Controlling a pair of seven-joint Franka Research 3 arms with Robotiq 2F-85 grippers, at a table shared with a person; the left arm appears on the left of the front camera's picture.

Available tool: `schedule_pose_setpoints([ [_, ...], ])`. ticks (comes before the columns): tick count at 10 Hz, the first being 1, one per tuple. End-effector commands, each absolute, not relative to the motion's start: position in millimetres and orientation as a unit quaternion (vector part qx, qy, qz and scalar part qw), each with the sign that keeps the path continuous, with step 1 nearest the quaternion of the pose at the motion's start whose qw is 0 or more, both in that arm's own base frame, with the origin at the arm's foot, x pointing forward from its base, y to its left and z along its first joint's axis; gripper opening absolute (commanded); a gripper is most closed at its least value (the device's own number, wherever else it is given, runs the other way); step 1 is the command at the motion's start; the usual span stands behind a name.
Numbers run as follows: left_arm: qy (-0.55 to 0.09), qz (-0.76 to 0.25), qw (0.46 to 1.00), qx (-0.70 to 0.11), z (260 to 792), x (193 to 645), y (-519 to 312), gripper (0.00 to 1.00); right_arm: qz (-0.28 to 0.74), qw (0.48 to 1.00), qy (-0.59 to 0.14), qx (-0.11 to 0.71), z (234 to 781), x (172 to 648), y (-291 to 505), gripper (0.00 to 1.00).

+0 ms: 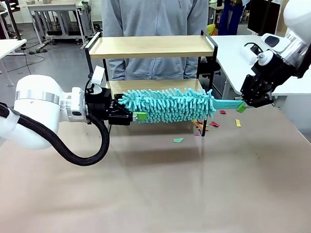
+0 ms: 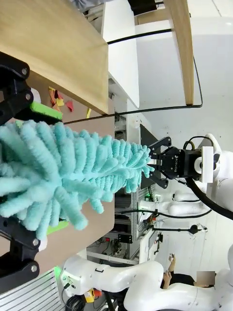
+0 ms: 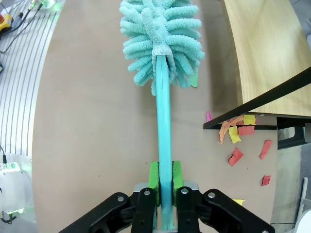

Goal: Clean the shelf.
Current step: Hand the Duster back to the human.

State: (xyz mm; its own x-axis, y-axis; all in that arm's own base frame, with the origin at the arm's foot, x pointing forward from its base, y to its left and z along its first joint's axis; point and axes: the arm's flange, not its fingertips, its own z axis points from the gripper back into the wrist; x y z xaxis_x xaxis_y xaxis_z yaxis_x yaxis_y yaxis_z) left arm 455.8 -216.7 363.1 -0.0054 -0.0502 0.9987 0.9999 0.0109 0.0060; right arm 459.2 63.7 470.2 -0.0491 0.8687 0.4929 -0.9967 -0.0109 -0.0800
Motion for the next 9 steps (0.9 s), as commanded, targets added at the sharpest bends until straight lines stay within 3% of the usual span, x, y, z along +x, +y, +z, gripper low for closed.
schedule_pose_setpoints([
  [1,-0.493,-0.503,0.505,-0.498,368.4,459.3,-220.5,0.42,0.692,0.67,-0.216,0.162,470.9,458.9,63.8,0.13],
  [2,-0.495,-0.504,0.504,-0.497,368.9,459.1,-220.2,0.35,0.692,0.67,-0.216,0.162,470.9,458.9,63.8,0.13],
  [3,-0.494,-0.502,0.506,-0.499,368.9,458.2,-221.5,0.0,0.692,0.67,-0.216,0.162,470.9,458.9,63.8,0.13],
  [5,-0.493,-0.499,0.508,-0.5,368.0,456.2,-222.1,0.0,0.692,0.67,-0.216,0.162,470.9,458.9,63.8,0.13],
  [6,-0.492,-0.499,0.509,-0.5,367.3,456.3,-221.3,0.16,0.692,0.67,-0.216,0.162,470.9,458.9,63.8,0.13],
  [8,-0.491,-0.503,0.508,-0.498,366.1,455.9,-220.3,0.0,0.692,0.67,-0.216,0.162,470.9,458.9,63.8,0.13],
  [9,-0.488,-0.505,0.507,-0.5,365.0,454.3,-220.9,0.0,0.692,0.67,-0.216,0.162,470.9,458.9,63.8,0.13],
])
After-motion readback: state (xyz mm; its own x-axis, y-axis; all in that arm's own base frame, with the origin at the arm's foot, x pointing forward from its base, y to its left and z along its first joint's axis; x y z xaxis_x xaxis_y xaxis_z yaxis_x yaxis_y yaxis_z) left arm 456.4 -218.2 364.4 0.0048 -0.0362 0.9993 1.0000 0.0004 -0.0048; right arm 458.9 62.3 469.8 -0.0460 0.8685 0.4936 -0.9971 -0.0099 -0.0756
